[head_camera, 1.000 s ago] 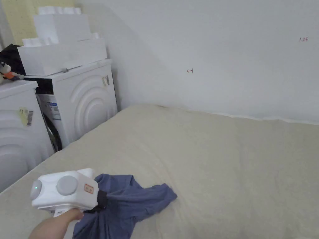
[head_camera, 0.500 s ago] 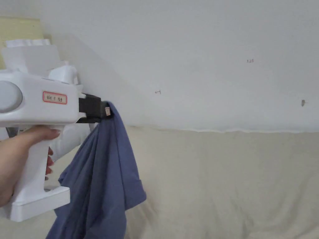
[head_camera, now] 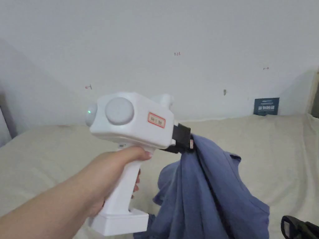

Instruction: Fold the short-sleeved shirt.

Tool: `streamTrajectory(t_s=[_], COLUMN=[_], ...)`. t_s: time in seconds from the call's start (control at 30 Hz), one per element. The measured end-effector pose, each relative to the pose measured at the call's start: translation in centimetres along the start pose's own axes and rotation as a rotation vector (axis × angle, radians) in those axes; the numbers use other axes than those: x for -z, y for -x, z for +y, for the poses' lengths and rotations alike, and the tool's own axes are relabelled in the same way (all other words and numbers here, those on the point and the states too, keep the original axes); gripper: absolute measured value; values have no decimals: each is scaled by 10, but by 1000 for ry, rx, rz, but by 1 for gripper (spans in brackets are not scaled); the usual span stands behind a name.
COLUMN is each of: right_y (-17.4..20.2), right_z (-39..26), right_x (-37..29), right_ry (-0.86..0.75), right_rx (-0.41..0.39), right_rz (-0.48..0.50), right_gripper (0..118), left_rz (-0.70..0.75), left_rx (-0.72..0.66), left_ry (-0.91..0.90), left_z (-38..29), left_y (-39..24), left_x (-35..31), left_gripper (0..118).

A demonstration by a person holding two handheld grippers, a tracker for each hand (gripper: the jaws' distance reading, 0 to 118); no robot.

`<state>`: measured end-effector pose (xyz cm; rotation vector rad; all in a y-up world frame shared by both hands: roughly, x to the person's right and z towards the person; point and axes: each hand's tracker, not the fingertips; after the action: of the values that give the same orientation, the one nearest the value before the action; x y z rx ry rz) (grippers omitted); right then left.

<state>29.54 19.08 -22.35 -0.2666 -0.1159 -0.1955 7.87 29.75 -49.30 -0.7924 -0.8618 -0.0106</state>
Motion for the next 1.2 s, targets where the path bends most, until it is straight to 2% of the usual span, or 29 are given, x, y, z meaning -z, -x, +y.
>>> streamTrajectory(t_s=[0.1, 0.23, 0.27, 0.33, 0.37, 0.43, 0.47, 0.5, 0.57, 0.6, 0.73, 0.83, 0.9, 0.97, 1.07, 1.2], right_y=[-20, -43, -47, -56, -59, -64, -67, -68, -72, -72, -72, -71, -70, -69, -66, -60], right_z=[-15, -31, -34, -39, -41, -44, -45, -45, -45, -46, -46, -47, -47, -46, -42, -33], right_x=[6, 6, 6, 7, 7, 9, 9, 10, 11, 12, 11, 11, 10, 10, 7, 6], right_ry=[42, 95, 102, 118, 124, 130, 132, 134, 135, 134, 133, 138, 144, 150, 143, 123], right_rx=[40, 91, 93, 95, 98, 104, 110, 118, 135, 138, 147, 145, 141, 148, 152, 142], right_rz=[-46, -95, -104, -118, -121, -125, -126, -125, -120, -120, -109, -102, -104, -102, -100, -94], right_gripper=[0, 0, 0, 0, 0, 0, 0, 0, 0, 0, 0, 0, 0, 0, 0, 0], left_rz=[66, 87, 90, 130, 196, 215, 225, 229, 193, 180, 239, 255, 238, 143, 25, 87], left_rx=[-40, -109, -120, -117, -116, -137, -129, -106, -105, -107, -64, -16, -50, -159, -298, -242], left_ry=[259, 408, 423, 463, 535, 574, 553, 476, 482, 476, 374, 385, 357, 308, 182, -61], left_z=[-40, -88, -93, -107, -114, -130, -135, -135, -139, -141, -158, -160, -159, -152, -137, -130], left_y=[4, 8, 11, 13, 13, 21, 17, 13, 13, 12, -5, -15, -12, -3, 9, 9], left_x=[114, 198, 209, 228, 237, 248, 249, 246, 253, 254, 250, 249, 242, 222, 166, 59], left_gripper=[6, 7, 21, 65, 75, 75, 79, 85, 105, 111, 114, 114, 114, 114, 114, 114])
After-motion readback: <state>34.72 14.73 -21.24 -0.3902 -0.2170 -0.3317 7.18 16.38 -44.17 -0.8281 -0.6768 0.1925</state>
